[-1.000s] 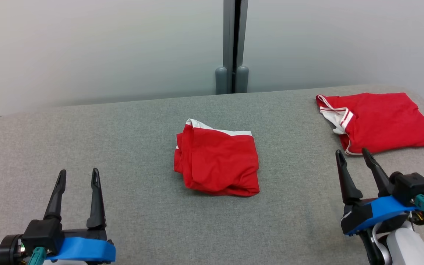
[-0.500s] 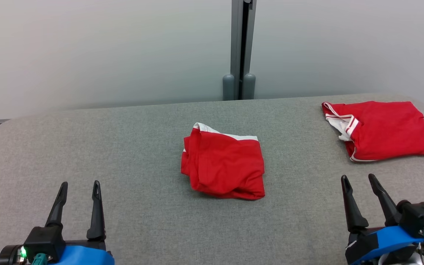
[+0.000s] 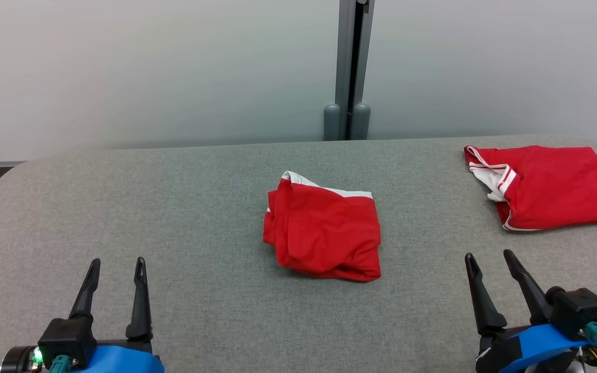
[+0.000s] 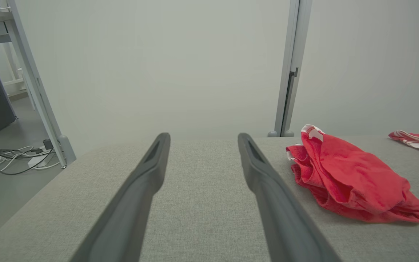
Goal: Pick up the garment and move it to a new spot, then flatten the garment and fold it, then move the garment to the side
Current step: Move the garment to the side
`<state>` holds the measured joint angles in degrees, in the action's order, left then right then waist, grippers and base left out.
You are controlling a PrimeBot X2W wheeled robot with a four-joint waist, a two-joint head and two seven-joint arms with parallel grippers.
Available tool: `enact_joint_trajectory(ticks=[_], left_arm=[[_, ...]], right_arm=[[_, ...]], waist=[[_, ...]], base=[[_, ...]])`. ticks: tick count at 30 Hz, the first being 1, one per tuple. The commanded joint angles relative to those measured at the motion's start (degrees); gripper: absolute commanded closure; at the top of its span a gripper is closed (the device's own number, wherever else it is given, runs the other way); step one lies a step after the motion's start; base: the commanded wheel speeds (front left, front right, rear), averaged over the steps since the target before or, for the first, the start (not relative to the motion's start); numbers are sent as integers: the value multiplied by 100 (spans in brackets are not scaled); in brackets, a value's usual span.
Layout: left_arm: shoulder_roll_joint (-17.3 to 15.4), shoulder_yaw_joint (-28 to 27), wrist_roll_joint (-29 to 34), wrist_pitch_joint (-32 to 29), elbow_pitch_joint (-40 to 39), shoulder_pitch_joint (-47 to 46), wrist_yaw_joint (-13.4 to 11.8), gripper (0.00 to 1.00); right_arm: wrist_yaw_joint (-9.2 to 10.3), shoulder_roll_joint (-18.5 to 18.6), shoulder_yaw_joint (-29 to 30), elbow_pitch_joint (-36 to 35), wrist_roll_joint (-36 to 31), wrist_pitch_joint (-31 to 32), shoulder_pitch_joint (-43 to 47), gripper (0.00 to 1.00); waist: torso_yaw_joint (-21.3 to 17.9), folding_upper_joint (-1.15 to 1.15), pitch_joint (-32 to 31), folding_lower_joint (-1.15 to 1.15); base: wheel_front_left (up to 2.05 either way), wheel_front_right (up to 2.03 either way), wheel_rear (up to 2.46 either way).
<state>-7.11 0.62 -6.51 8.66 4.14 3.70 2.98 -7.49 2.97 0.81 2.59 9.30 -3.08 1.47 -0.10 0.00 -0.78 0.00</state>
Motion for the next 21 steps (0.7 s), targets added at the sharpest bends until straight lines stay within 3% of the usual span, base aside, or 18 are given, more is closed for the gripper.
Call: enact_joint_trajectory(ticks=[1, 13, 21], left_arm=[[-41, 1, -28, 15, 24, -7, -30, 0], [-93, 57, -69, 36, 56, -45, -68, 0], [-109, 119, -87, 39, 9, -250, -75, 0]], right_arm=[[-1, -9, -3, -34, 33, 14, 90, 0], [-1, -10, 12, 65, 60, 7, 90, 0], [-1, -10, -162, 175, 20, 27, -807, 0]], waist=[[0, 0, 3, 0], [1, 0, 32, 0], [120, 0, 254, 0]], base=[[0, 0, 0], [0, 0, 0], [0, 0, 0]])
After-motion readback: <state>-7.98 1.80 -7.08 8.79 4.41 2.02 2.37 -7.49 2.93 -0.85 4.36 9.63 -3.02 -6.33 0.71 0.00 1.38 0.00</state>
